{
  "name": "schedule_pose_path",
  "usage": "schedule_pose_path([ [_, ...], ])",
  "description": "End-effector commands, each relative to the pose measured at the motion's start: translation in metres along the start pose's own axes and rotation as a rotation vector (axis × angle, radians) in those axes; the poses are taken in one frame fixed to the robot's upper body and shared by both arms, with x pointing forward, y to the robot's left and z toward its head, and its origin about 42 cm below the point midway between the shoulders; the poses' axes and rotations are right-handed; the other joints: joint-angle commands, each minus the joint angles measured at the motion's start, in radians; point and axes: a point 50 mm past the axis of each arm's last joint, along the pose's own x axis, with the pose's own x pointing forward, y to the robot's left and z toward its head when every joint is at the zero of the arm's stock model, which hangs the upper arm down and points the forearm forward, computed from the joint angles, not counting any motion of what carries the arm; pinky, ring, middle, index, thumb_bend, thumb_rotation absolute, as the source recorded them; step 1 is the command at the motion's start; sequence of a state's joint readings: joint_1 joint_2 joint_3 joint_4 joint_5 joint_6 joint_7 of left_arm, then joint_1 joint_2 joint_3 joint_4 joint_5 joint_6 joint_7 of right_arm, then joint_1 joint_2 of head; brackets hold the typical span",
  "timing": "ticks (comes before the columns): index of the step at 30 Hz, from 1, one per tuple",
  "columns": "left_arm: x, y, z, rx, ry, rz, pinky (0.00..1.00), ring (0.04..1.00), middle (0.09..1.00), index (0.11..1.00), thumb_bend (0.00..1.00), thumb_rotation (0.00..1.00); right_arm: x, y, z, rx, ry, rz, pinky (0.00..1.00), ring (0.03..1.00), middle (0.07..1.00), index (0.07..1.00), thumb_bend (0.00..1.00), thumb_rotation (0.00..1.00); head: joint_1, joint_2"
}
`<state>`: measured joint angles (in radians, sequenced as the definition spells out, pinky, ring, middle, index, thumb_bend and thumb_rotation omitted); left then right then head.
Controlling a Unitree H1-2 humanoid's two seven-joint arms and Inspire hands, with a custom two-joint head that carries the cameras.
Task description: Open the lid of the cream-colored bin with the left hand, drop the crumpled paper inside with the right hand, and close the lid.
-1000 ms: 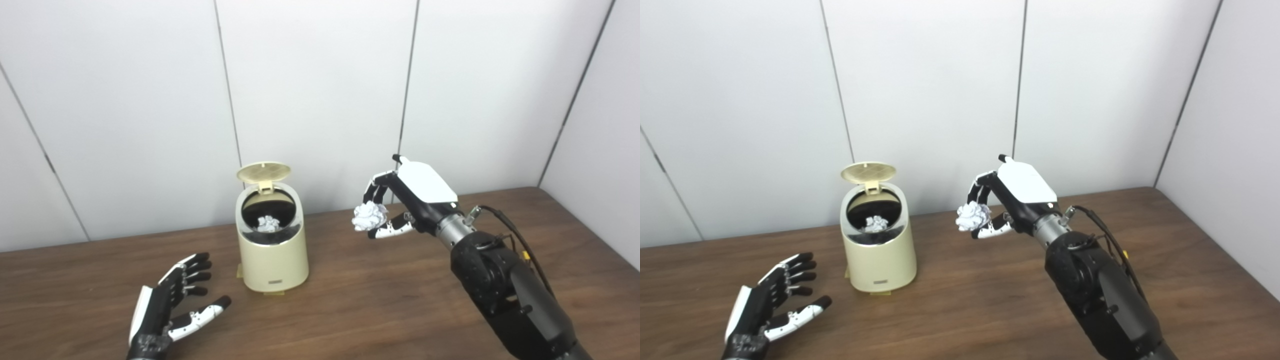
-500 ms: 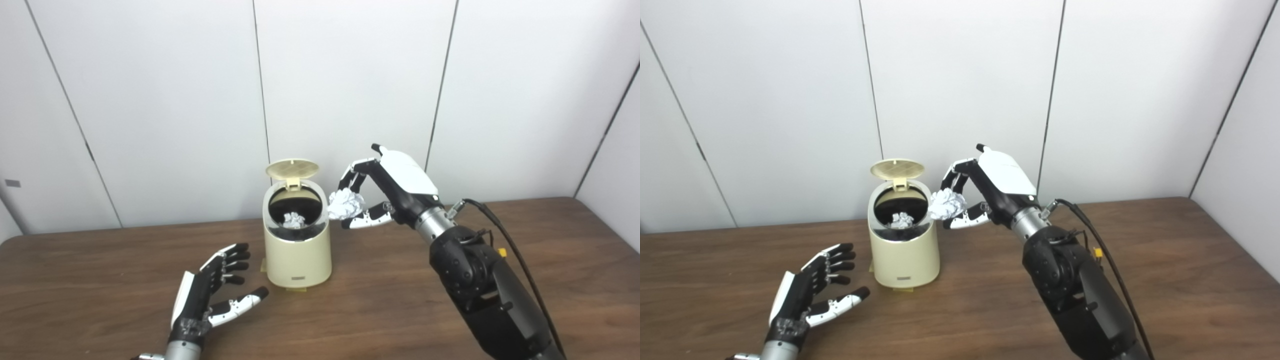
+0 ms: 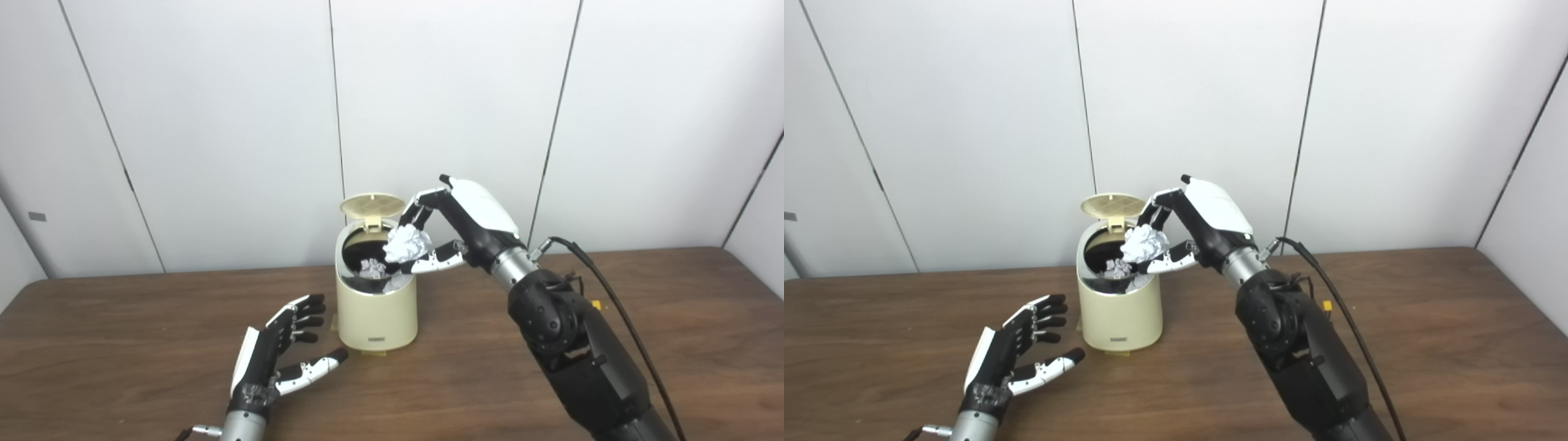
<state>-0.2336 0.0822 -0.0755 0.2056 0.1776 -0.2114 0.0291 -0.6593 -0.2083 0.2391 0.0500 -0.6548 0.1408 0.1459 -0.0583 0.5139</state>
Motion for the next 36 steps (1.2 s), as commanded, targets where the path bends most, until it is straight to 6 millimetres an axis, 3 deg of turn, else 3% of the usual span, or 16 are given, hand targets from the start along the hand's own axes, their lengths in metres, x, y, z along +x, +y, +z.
schedule_pose_path([
  [1, -0.005, -0.013, -0.003, 0.003, 0.007, -0.01, 0.67, 0.758, 0.788, 0.827, 0.71, 0.11, 0.019, -0.021, 0.021, -0.015, -0.084, -0.077, 1.0, 0.65, 0.459, 0.507, 0.53, 0.0, 0.003, 0.002],
  [12, -0.008, -0.017, -0.001, -0.002, 0.003, -0.011, 0.66, 0.751, 0.784, 0.824, 0.72, 0.1, 0.027, -0.004, 0.014, 0.059, -0.045, -0.048, 1.0, 0.674, 0.473, 0.512, 0.53, 0.01, 0.019, 0.009],
  [13, -0.008, -0.017, -0.001, -0.001, 0.001, -0.011, 0.66, 0.746, 0.781, 0.823, 0.72, 0.1, 0.027, -0.002, 0.013, 0.06, -0.043, -0.033, 1.0, 0.693, 0.55, 0.601, 0.72, 0.1, 0.021, 0.01],
  [14, -0.008, -0.017, -0.001, 0.001, 0.0, -0.01, 0.65, 0.741, 0.779, 0.822, 0.72, 0.11, 0.027, -0.002, 0.012, 0.057, -0.041, -0.019, 0.99, 0.707, 0.597, 0.651, 0.8, 0.15, 0.021, 0.01],
  [16, -0.008, -0.017, -0.002, 0.003, -0.002, -0.01, 0.65, 0.737, 0.776, 0.822, 0.72, 0.11, 0.026, 0.0, 0.012, 0.04, -0.033, -0.001, 0.94, 0.747, 0.669, 0.718, 0.87, 0.2, 0.021, 0.01],
  [17, -0.008, -0.017, -0.002, 0.005, -0.002, -0.01, 0.65, 0.738, 0.778, 0.823, 0.72, 0.11, 0.025, 0.0, 0.012, 0.032, -0.029, 0.004, 0.86, 0.778, 0.718, 0.754, 0.89, 0.22, 0.021, 0.01],
  [22, -0.008, -0.017, -0.002, -0.004, -0.003, -0.012, 0.65, 0.749, 0.791, 0.828, 0.72, 0.12, 0.022, -0.001, 0.011, 0.017, -0.028, 0.014, 0.8, 0.825, 0.797, 0.8, 0.89, 0.24, 0.024, 0.011],
  [27, -0.007, -0.016, -0.004, 0.006, -0.006, -0.014, 0.65, 0.737, 0.781, 0.813, 0.72, 0.12, 0.02, -0.003, 0.01, 0.018, -0.036, 0.025, 0.78, 0.804, 0.774, 0.712, 0.89, 0.23, 0.025, 0.009],
  [36, -0.008, -0.014, -0.004, 0.001, -0.005, -0.011, 0.63, 0.74, 0.791, 0.82, 0.72, 0.1, 0.013, -0.006, 0.006, 0.023, -0.03, 0.027, 0.81, 0.815, 0.775, 0.703, 0.87, 0.23, 0.024, 0.008],
])
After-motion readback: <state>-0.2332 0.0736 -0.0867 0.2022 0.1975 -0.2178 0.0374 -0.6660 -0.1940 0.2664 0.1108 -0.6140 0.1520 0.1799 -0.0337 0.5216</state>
